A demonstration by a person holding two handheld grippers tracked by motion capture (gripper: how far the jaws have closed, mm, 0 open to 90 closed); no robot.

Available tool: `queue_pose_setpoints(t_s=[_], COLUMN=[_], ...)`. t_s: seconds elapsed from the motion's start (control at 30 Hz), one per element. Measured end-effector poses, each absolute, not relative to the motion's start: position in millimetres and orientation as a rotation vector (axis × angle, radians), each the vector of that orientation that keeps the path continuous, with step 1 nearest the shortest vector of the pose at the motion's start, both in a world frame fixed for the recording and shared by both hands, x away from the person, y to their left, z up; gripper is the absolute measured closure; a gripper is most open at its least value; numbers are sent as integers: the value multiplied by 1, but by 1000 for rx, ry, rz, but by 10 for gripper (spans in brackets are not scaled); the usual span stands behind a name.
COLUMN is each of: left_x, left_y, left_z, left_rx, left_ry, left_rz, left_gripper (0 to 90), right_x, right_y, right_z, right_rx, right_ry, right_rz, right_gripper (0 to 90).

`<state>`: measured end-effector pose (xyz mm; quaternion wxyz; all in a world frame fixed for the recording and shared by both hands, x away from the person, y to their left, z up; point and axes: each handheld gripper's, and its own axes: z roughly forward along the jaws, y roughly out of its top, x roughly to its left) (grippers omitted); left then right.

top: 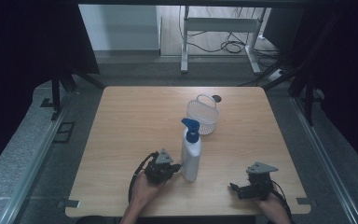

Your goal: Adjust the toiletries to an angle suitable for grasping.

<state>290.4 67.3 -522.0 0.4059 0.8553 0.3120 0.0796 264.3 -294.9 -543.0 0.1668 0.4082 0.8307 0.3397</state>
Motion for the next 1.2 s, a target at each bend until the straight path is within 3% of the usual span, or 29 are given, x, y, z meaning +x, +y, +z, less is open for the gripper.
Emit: queue_pose_setpoints(t_s=[1.2], left_x=[292], left_y=[15], left_z=[-525], left_rx=[2159], left_ry=[703], left_rz=[136], left_gripper=[888], right_x=[264], right_y=[-295], right_z=[-543], right_rx=[1161], right_ry=[2364], right_rz=[968], right_gripper=[0])
